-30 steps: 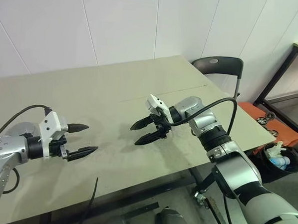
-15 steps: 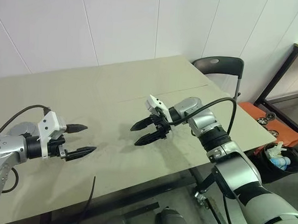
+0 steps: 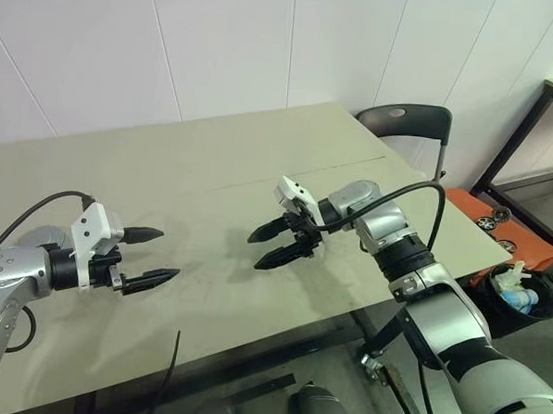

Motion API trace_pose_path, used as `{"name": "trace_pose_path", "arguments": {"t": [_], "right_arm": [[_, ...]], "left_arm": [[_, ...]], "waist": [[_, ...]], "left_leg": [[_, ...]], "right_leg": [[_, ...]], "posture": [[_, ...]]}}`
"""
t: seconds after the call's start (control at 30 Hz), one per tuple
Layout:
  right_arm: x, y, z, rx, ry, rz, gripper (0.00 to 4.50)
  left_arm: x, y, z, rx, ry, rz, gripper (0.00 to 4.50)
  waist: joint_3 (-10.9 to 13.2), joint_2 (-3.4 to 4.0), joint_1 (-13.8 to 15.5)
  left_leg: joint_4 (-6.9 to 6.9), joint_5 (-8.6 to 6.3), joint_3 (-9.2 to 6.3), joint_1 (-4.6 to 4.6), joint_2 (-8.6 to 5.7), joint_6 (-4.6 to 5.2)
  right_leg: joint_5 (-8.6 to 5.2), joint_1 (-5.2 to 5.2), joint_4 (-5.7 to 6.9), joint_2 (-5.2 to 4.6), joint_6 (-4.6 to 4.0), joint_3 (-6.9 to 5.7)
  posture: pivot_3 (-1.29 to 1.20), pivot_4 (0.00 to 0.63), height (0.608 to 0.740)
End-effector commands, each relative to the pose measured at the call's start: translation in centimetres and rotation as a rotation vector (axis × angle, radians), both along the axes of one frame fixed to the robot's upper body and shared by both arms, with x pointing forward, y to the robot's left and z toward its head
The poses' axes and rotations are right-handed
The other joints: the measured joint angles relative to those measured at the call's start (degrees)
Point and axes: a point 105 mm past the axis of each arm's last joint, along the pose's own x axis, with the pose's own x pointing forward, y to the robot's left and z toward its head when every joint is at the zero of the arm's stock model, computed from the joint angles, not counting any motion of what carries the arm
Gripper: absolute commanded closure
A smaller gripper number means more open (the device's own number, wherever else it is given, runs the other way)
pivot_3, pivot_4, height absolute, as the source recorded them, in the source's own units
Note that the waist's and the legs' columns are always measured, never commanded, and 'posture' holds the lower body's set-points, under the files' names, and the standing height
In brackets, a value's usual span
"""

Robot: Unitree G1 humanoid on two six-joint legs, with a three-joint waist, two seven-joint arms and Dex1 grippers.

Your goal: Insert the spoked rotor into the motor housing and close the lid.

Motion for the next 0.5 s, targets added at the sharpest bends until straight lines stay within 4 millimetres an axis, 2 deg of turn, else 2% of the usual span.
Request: {"name": "trace_pose_path", "arguments": {"t": [0.03,0.27,0.5], "right_arm": [[-0.04,0.34,1.70,0.048,-0.046,0.018,1.06],[-0.40,0.34,1.61,0.041,-0.034,0.032,1.06],[-0.51,0.35,1.64,0.041,-0.027,0.036,1.06]], "left_arm": [[-0.02,0.06,1.30,0.011,-0.051,-0.006,0.04],[-0.16,0.44,1.13,0.005,-0.039,0.011,0.04],[-0.33,0.01,1.04,0.003,-0.034,-0.001,0.04]], "waist": [[0.00,0.00,0.00],[0.00,0.00,0.01],[0.00,0.00,0.02]], "left_leg": [[0.00,0.00,0.00,0.00,0.00,0.00],[0.00,0.00,0.00,0.00,0.00,0.00],[0.00,0.00,0.00,0.00,0.00,0.00]], "right_leg": [[0.00,0.00,0.00,0.00,0.00,0.00],[0.00,0.00,0.00,0.00,0.00,0.00],[0.00,0.00,0.00,0.00,0.00,0.00]], "posture": [[0.00,0.000,0.740],[0.00,0.000,0.740],[0.00,0.000,0.740]]}}
